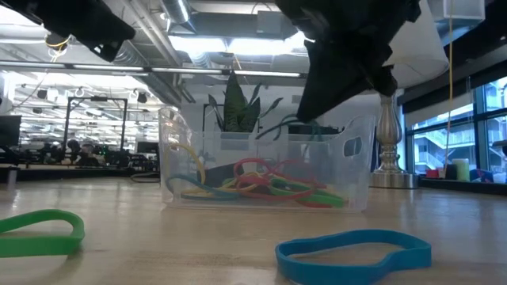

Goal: Pick and place rubber bands into bin
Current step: Put the top blue rubber band into the transparent bin

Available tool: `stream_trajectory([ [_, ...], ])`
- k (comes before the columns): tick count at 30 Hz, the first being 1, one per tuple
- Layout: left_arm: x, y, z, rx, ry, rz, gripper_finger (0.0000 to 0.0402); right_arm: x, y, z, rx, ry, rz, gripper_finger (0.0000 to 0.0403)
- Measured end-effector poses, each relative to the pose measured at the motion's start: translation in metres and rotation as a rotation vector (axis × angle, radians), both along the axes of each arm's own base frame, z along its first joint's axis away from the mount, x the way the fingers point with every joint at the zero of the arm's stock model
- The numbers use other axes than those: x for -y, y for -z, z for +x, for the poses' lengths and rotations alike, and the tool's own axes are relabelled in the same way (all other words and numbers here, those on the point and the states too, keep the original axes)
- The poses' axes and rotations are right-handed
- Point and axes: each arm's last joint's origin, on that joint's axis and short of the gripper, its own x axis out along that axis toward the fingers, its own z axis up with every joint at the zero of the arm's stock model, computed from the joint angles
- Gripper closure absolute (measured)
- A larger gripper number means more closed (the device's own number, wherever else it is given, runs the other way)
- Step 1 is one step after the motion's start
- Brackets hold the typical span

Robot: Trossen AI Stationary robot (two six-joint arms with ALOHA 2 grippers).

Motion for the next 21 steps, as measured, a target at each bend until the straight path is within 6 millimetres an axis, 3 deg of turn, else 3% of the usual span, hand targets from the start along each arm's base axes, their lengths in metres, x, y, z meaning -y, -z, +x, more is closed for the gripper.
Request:
stream_trajectory([
  [7,0.004,0.001,-0.002,-0.010,0.010,-0.032,0.0400,0.006,0.000,-0.005,-0.045,0.048,-0.002,0.0369],
  [14,0.004,0.001,-0.002,-0.015,0.011,-0.030,0.0400,0.006,-0.001,-0.006,-0.047,0.047,0.000,0.0318],
  [21,0.003,0.001,-0.002,-0.010,-0.008,-0.025,0.0400,0.007,-0.016,-0.011,-0.033,0.011,0.025,0.0278],
])
